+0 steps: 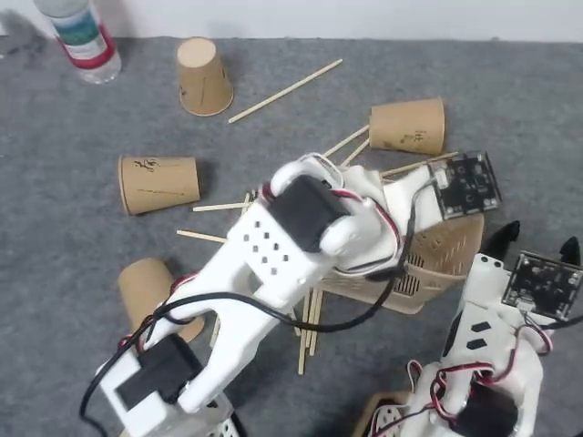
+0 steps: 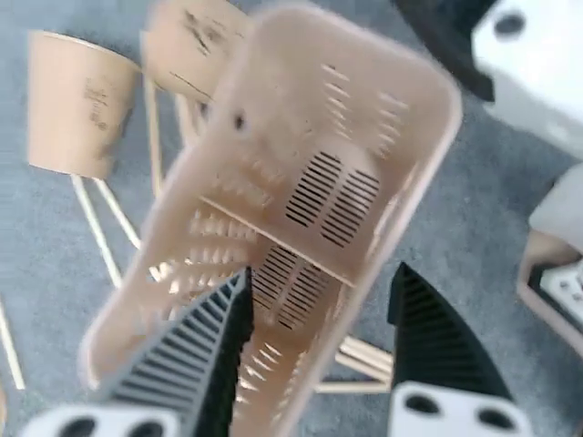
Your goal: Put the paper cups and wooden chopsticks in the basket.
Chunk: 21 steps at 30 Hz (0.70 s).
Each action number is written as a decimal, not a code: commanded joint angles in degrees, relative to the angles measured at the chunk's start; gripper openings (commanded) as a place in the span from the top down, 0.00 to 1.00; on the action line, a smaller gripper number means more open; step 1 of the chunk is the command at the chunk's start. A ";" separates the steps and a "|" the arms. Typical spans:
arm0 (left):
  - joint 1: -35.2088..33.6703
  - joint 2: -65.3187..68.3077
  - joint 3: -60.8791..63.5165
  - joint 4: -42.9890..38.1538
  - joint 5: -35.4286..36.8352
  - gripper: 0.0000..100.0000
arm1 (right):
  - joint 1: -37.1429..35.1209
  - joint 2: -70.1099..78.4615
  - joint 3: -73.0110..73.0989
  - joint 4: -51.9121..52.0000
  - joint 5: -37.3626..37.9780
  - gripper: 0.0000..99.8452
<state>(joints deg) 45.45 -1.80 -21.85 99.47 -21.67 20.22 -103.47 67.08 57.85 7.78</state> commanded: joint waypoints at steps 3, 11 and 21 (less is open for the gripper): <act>-6.07 -5.63 -13.58 0.44 4.13 0.76 | 0.22 -0.31 0.18 -2.77 -0.44 0.75; -36.92 -13.36 -17.98 0.97 12.66 0.76 | -5.93 -0.22 1.14 -4.53 2.73 0.75; -55.82 -23.56 3.38 -6.07 14.86 0.76 | -11.74 -0.22 -1.14 1.27 3.25 0.75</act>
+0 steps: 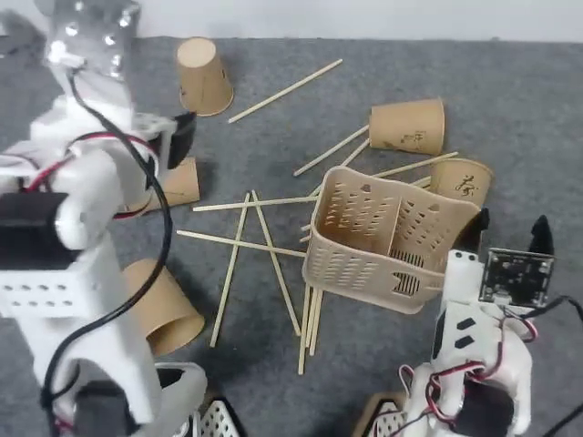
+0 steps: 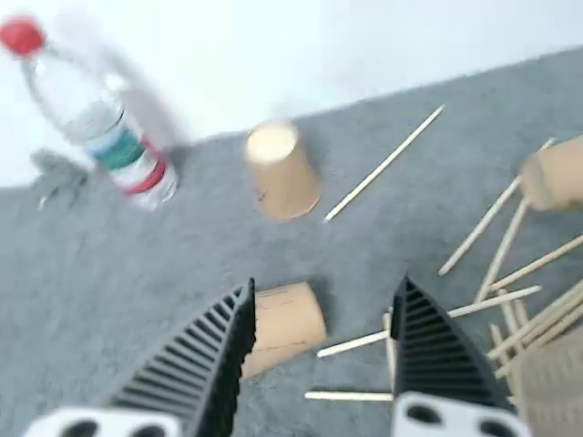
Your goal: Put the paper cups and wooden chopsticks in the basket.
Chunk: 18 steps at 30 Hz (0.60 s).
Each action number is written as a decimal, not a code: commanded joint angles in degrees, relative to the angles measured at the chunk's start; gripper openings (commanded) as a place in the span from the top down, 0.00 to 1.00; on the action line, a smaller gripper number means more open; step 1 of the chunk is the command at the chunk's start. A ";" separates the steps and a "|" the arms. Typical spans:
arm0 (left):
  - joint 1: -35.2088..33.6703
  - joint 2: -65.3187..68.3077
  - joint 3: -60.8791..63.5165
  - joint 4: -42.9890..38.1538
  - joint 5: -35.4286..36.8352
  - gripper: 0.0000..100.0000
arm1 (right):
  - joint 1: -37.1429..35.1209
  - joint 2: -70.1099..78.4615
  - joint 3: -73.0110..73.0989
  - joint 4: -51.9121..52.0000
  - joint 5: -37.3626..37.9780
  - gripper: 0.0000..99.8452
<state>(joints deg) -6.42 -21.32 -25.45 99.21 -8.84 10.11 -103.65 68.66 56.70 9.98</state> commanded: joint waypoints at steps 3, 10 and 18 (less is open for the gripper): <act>-7.21 -4.75 13.76 -14.33 6.51 0.76 | -1.80 -0.04 -2.46 4.26 0.88 0.75; -8.62 3.34 27.30 -37.36 8.97 0.76 | -1.89 -0.04 1.05 3.38 0.62 0.75; -7.65 31.21 8.04 -46.33 9.05 0.76 | -1.45 -0.13 2.46 2.51 1.05 0.75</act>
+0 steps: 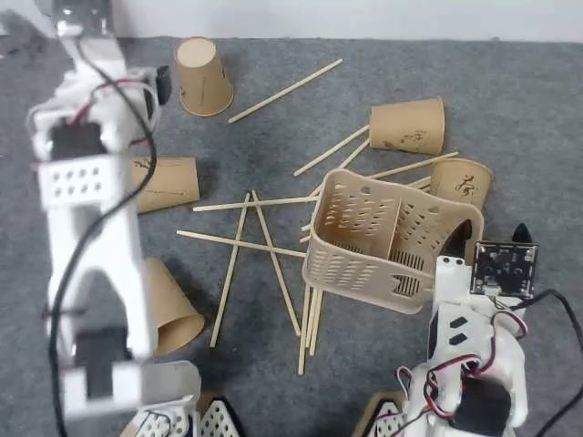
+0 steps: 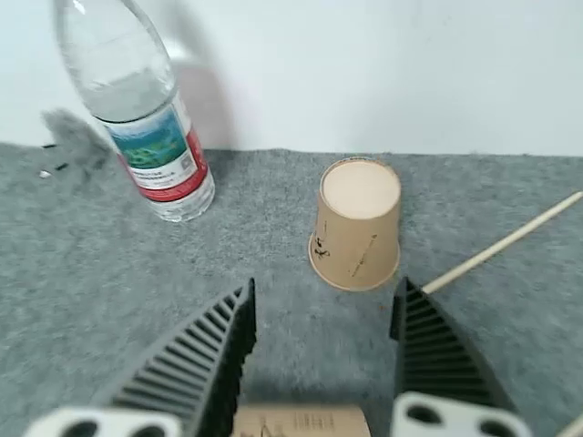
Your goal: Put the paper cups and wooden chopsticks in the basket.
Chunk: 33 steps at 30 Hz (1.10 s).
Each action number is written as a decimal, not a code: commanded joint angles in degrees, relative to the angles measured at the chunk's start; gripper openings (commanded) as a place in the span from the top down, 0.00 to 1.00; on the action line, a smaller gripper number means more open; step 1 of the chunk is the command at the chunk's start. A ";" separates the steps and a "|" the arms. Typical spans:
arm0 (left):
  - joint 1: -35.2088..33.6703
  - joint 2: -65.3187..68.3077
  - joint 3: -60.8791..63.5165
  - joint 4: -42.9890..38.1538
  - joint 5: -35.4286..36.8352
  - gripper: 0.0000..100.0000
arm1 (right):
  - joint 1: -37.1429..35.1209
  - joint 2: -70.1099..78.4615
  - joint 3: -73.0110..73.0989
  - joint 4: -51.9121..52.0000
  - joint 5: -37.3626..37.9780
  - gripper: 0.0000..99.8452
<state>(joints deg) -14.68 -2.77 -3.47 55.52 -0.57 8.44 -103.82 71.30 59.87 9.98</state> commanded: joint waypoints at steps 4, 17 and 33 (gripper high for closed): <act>1.67 31.91 -36.35 -1.14 0.88 0.76 | 0.22 -0.04 -0.09 0.31 1.05 0.75; 3.78 80.18 -90.86 -1.67 -2.64 0.76 | 0.22 -0.04 0.18 1.45 1.05 0.75; 2.29 76.48 -84.62 4.66 -0.53 0.76 | 0.13 -0.04 0.00 2.15 1.05 0.75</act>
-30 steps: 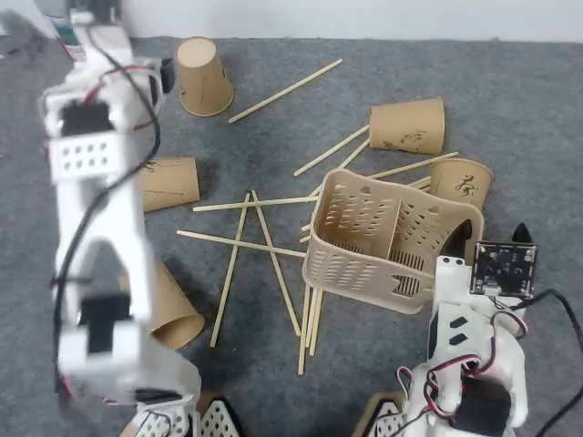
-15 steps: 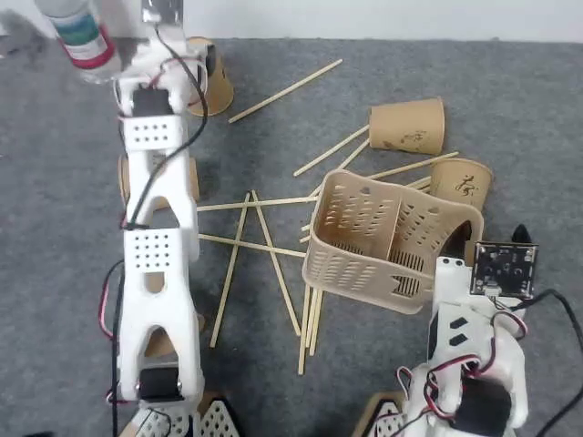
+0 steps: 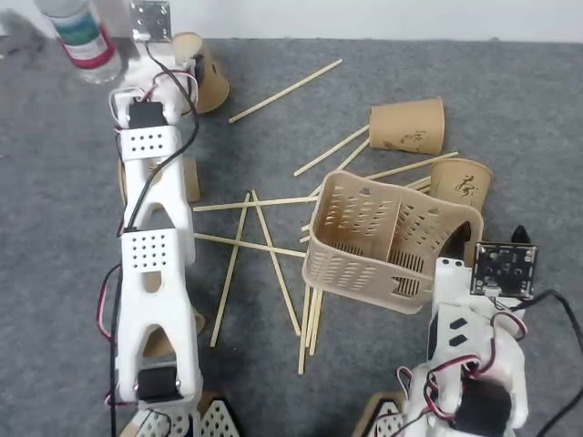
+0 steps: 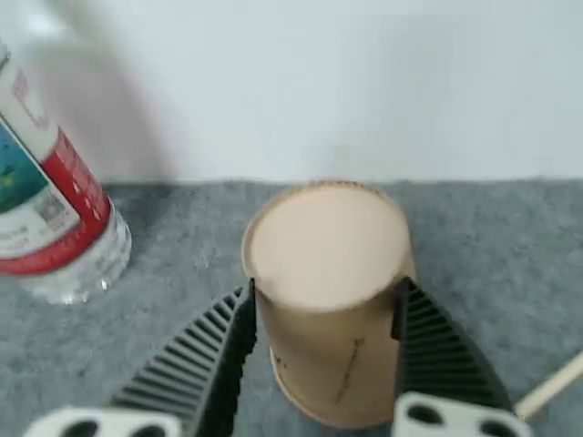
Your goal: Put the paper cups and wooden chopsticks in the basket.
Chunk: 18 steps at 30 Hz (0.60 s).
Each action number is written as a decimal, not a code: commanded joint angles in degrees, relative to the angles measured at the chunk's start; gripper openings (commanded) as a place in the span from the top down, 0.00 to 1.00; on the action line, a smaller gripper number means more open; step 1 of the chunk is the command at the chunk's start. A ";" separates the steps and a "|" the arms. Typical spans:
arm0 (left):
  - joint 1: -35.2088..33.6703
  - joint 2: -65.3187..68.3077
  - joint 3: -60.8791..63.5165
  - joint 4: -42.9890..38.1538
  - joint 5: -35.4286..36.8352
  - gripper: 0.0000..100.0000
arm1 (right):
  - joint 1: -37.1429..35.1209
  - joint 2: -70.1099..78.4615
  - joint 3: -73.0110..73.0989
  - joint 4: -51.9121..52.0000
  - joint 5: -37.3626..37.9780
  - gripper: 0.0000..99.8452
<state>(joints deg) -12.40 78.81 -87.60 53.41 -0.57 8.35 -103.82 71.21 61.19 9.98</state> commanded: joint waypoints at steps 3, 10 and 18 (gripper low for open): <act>-0.53 -6.86 -1.80 15.65 -6.33 0.76 | 0.22 -0.04 0.00 0.75 1.05 0.75; -0.79 -11.60 -7.08 37.98 -17.05 0.76 | 0.22 -0.04 0.09 0.48 1.05 0.75; -4.13 -19.25 -8.75 44.40 -20.48 0.76 | 0.31 -0.04 0.26 0.66 1.05 0.75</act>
<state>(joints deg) -14.59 67.91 -93.58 98.68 -23.43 8.35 -103.82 71.21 61.19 9.98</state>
